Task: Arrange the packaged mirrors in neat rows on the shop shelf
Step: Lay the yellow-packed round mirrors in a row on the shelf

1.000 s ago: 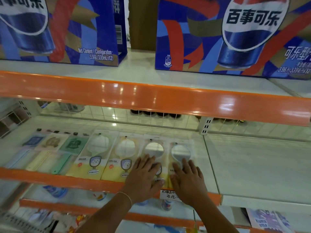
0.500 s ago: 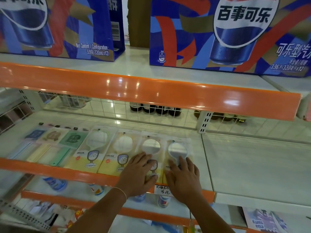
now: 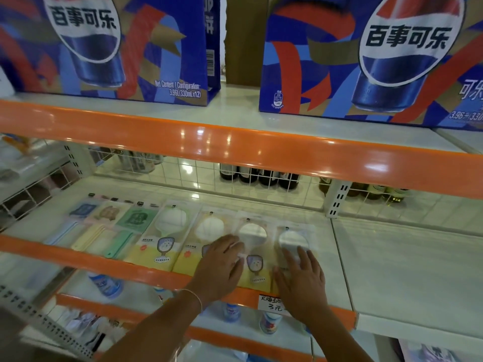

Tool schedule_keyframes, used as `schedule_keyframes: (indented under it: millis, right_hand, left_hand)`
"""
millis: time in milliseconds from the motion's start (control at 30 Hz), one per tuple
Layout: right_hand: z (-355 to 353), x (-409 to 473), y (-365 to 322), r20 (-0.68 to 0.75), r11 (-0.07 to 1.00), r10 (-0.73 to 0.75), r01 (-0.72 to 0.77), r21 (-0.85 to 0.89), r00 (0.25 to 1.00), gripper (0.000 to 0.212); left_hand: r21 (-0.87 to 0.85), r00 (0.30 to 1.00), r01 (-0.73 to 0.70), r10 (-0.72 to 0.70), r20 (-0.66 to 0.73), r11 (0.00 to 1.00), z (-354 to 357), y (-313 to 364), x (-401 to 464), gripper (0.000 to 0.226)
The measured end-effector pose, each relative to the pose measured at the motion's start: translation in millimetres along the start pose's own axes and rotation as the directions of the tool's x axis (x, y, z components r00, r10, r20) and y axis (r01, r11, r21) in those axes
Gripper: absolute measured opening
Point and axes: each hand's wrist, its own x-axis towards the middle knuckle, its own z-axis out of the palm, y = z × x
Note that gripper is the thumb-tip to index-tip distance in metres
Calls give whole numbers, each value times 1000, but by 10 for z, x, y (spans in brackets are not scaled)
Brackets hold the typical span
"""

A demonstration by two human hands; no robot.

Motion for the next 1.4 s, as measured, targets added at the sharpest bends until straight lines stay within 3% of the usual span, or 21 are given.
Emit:
schedule_keyframes:
  millis: [100, 233, 367, 600, 900, 1033, 1267, 1400]
  right_hand:
    - [70, 36, -285, -6, 1000, -9, 9, 11, 1000, 94]
    - [223, 139, -631, 3, 999, -27, 27, -17, 1000, 83]
    - [344, 193, -780, 32, 995, 14, -11, -99, 999, 78]
    - [385, 170, -838, 50, 982, 24, -15, -188, 998, 84]
    - [418, 175, -860, 66, 972, 56, -39, -231, 996, 69]
    - [422, 169, -882, 55, 965, 69, -53, -256, 996, 72]
    - [378, 210, -981, -81, 986, 102, -111, -124, 992, 75]
    - [445, 302, -1340, -52, 993, 43, -49, -109, 998, 86]
  left_hand:
    - [127, 996, 45, -54, 65, 991, -161, -289, 0, 51]
    - [253, 973, 46, -101, 210, 966, -344, -690, -13, 65]
    - [260, 939, 45, -129, 318, 965, -400, -933, -47, 80]
    - [253, 930, 17, -108, 351, 967, -376, -998, -60, 88]
    - [256, 915, 16, -118, 387, 966, -358, -1001, -85, 76]
    - [283, 922, 14, -122, 367, 959, -436, -974, -54, 77]
    - [301, 925, 48, -156, 345, 952, -689, -1312, 34, 83]
    - [343, 902, 119, -246, 355, 932, -716, -1498, 59, 80]
